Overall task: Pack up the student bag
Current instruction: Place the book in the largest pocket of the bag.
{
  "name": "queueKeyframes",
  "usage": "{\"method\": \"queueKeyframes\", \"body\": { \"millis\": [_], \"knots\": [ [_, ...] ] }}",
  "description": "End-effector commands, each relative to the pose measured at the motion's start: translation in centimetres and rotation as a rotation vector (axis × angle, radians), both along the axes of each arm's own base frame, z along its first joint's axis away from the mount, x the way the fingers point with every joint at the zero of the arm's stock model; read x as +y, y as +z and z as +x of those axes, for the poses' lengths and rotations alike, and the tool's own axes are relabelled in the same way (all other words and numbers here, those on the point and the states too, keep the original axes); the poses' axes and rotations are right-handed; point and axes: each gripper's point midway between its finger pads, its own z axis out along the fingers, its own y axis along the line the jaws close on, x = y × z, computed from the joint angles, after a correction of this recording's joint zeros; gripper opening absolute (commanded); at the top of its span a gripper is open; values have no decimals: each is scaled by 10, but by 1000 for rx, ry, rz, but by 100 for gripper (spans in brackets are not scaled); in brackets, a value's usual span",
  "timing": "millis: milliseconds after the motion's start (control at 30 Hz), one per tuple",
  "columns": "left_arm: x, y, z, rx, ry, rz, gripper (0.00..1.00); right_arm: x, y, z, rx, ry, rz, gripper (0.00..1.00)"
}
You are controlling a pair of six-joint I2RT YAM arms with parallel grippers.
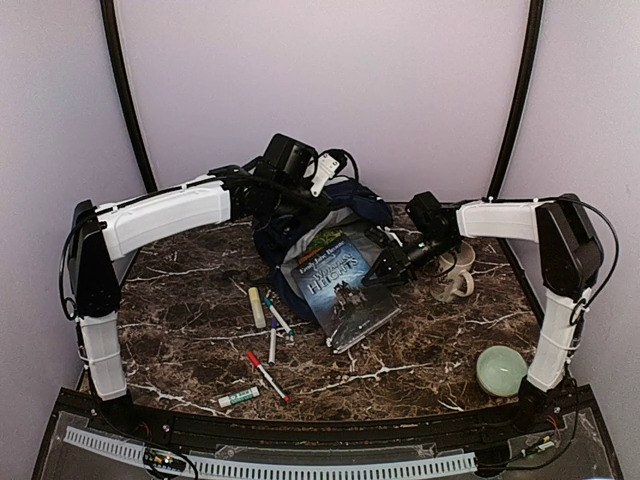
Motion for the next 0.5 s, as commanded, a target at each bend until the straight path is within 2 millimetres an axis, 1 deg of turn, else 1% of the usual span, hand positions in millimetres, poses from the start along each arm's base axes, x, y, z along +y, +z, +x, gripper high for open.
{"method": "queueKeyframes", "body": {
  "millis": [0,200,300,467],
  "knots": [
    [6,82,-4,-142,10,-182,0,21,19,19,33,-3,121,0],
    [10,89,-10,-155,10,-189,0,29,5,48,42,-115,121,0],
    [13,93,-13,-167,12,-195,0,33,5,58,40,-139,147,0],
    [14,92,-15,-166,4,-192,0,42,5,83,43,-185,181,0]
  ]
}}
